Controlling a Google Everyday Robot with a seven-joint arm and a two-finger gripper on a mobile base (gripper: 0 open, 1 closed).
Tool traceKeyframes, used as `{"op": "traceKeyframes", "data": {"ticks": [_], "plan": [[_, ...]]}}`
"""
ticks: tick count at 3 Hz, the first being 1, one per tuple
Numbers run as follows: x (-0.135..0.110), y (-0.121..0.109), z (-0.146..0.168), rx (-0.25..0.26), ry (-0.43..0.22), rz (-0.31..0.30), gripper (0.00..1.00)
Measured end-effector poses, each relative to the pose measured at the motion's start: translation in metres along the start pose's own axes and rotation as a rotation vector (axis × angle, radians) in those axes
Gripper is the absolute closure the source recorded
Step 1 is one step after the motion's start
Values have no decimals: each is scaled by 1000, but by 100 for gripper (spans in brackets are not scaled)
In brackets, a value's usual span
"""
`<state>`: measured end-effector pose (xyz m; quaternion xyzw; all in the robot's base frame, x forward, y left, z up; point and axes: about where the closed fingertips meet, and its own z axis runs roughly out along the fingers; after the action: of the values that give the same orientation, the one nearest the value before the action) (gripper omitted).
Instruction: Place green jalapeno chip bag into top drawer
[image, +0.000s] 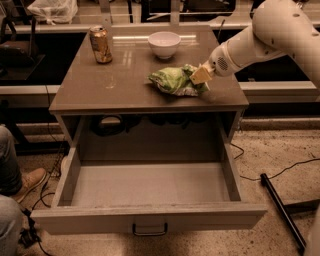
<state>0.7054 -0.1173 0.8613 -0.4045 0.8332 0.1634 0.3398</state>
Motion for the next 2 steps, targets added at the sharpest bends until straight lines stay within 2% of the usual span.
{"op": "traceKeyframes", "data": {"ticks": [1, 2], "plan": [[1, 25, -49, 23, -22, -67, 100], [11, 58, -103, 64, 32, -113, 100]]}}
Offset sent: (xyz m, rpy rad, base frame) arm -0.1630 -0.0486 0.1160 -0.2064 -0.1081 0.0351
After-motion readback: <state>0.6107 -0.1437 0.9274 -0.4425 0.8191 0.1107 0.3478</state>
